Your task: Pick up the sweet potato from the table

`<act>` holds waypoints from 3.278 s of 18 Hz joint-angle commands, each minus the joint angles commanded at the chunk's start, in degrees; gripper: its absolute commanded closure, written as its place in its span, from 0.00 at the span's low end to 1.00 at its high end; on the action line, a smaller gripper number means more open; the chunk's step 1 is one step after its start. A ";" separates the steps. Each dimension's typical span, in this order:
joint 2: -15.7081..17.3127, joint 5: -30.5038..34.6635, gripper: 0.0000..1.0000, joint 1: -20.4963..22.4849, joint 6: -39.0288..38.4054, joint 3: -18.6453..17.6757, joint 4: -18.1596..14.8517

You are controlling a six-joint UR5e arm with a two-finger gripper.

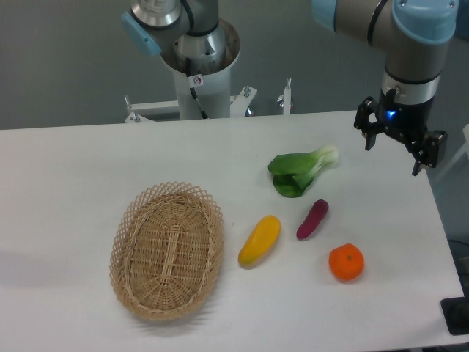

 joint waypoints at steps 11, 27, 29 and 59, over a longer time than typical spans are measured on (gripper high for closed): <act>-0.35 0.00 0.00 -0.53 -0.70 -0.26 0.00; -2.37 0.00 0.00 -0.62 -0.62 -1.32 0.09; -2.72 0.00 0.00 -0.70 -0.62 -1.49 0.09; -8.44 -5.45 0.00 -0.62 -10.28 -15.47 20.21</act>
